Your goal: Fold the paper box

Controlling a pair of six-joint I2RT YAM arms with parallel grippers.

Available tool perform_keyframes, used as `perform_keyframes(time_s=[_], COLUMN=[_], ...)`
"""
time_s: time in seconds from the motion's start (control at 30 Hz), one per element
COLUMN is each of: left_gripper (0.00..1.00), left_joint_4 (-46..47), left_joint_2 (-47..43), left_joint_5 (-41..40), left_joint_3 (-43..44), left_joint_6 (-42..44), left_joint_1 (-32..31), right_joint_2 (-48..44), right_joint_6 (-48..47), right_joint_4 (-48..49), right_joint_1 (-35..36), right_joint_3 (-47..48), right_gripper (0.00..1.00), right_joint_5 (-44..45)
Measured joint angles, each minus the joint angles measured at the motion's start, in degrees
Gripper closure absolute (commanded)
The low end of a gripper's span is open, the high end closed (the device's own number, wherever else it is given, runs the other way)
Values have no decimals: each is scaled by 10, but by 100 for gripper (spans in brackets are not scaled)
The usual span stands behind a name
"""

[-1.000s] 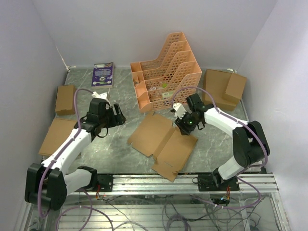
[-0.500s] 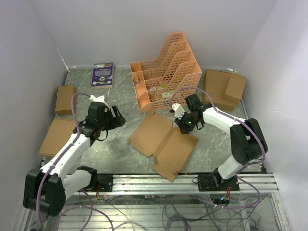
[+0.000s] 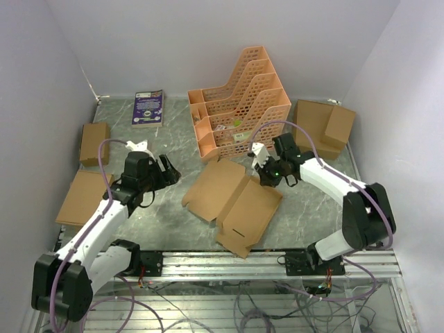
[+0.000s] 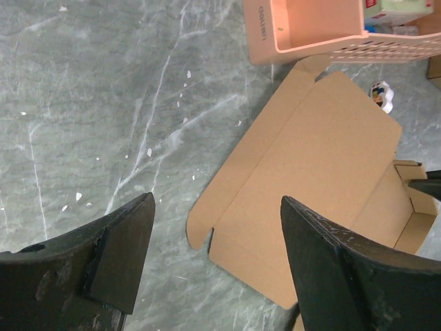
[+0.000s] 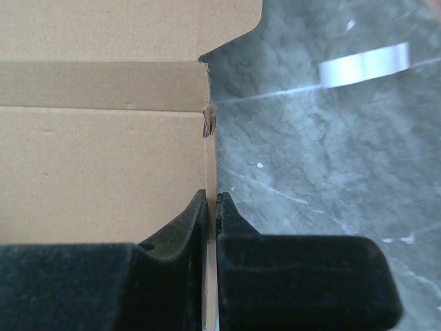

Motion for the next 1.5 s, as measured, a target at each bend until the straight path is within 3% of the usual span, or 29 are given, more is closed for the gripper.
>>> perform_keyframes(time_s=[0.23, 0.6, 0.8, 1.17, 1.37, 1.5], left_gripper=[6, 7, 7, 0, 1, 1], left_joint_4=[41, 116, 79, -78, -140, -107], left_joint_2=[-91, -171, -264, -425, -429, -422], left_joint_5=[-3, 46, 79, 143, 148, 148], left_joint_3=[-44, -140, -146, -145, -130, -150], left_joint_6=[-22, -174, -276, -488, -537, -564], left_joint_1=[0, 35, 35, 35, 35, 35], right_joint_2=[-77, -115, -116, -116, -116, -116], right_joint_6=[2, 20, 26, 33, 38, 44], right_joint_4=[7, 6, -13, -49, -55, -58], right_joint_1=[-8, -31, -33, -33, -34, -34], right_joint_3=[11, 74, 87, 136, 137, 140], right_gripper=[100, 100, 100, 100, 100, 100], right_joint_5=[-27, -56, -80, -101, -107, -115])
